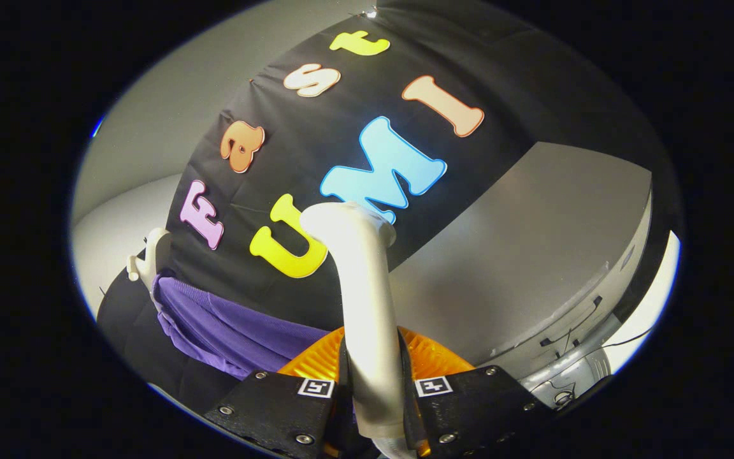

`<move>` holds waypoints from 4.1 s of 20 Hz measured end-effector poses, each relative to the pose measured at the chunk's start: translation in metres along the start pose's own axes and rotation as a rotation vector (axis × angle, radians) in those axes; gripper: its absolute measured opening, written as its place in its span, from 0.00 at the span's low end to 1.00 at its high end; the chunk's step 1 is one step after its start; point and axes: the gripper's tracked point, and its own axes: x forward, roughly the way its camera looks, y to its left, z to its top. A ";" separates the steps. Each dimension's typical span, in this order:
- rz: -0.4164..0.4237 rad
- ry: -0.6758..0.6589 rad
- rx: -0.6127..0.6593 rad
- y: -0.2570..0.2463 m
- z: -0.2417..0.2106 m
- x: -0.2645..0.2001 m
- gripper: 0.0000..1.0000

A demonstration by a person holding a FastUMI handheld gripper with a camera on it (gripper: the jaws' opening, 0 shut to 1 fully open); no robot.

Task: Iron the clothes twice with a garment steamer, once on the left side and once on the right side.

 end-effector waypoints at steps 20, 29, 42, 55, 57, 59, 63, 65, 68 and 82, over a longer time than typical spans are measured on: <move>0.014 -0.454 -0.625 0.244 -0.094 -0.018 0.31; -0.079 -0.472 -0.740 0.237 -0.127 0.016 0.32; -0.158 -0.419 -0.830 0.186 -0.176 0.021 0.31; -0.238 -0.271 -0.969 0.113 -0.265 0.032 0.31; -0.252 -0.226 -0.980 0.098 -0.282 0.033 0.32; -0.268 -0.190 -0.983 0.079 -0.299 0.033 0.31; -0.286 -0.146 -1.023 0.052 -0.320 0.033 0.32; -0.291 -0.101 -1.014 0.038 -0.334 0.034 0.32; -0.295 -0.078 -1.028 0.030 -0.341 0.033 0.31; -0.191 0.006 -0.988 0.052 -0.356 -0.019 0.32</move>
